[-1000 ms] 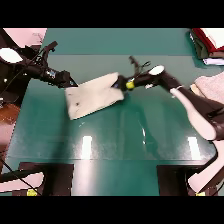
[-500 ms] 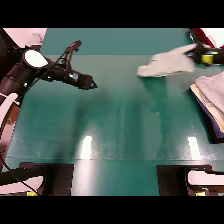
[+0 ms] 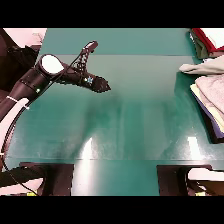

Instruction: Fold the shirts.

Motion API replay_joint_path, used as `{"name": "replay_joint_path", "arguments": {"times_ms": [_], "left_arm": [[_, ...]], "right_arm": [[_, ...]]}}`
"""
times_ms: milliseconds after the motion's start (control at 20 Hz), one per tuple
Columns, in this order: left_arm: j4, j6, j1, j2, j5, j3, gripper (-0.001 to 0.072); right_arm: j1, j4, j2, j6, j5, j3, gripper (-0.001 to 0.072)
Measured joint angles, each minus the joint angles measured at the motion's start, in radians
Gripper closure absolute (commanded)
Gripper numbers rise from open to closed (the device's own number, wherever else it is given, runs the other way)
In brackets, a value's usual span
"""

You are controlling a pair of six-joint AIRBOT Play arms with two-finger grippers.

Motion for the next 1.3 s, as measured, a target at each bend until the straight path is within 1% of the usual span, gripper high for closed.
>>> {"name": "replay_joint_path", "arguments": {"times_ms": [200,400,550,800,1000,1050,1100,1150,1200,1250,1300], "left_arm": [[0.001,0.0,-0.005,0.0,0.013,0.0,0.0681],[0.002,0.001,-0.007,0.0,0.018,0.0,0.0681],[0.003,0.002,-0.007,0.0,0.018,0.0,0.0681],[0.004,0.002,-0.007,0.0,0.008,0.0,0.0681],[0.005,0.003,-0.007,0.0,0.002,0.0,0.0681],[0.005,0.003,-0.007,0.0,0.001,0.0,0.0681],[0.005,0.003,-0.007,0.0,-0.001,0.0,0.0681],[0.005,0.003,-0.007,0.0,-0.005,0.0,0.0681],[0.005,0.004,-0.007,0.0,-0.008,0.0,0.0681],[0.005,0.004,-0.007,0.0,-0.011,0.0,0.0681],[0.005,0.004,-0.007,0.0,-0.014,0.0,0.0681]], "right_arm": [[-0.03,-0.002,0.029,-0.019,0.057,0.114,0.0699],[-0.082,-0.028,0.095,-0.026,0.133,0.153,0.0699],[-0.13,-0.072,0.137,-0.024,0.216,0.161,0.0698],[-0.199,-0.201,0.172,0.009,0.387,0.151,0.0697],[-0.257,-0.332,0.228,0.039,0.469,0.03,0.0693],[-0.274,-0.376,0.249,0.045,0.477,-0.016,0.0681],[-0.294,-0.416,0.27,0.05,0.483,-0.057,0.0514],[-0.315,-0.45,0.291,0.054,0.486,-0.099,0.0267],[-0.341,-0.484,0.314,0.055,0.489,-0.142,0.007],[-0.372,-0.51,0.333,0.058,0.488,-0.182,0.0056],[-0.401,-0.528,0.349,0.061,0.486,-0.215,0.0056]]}}
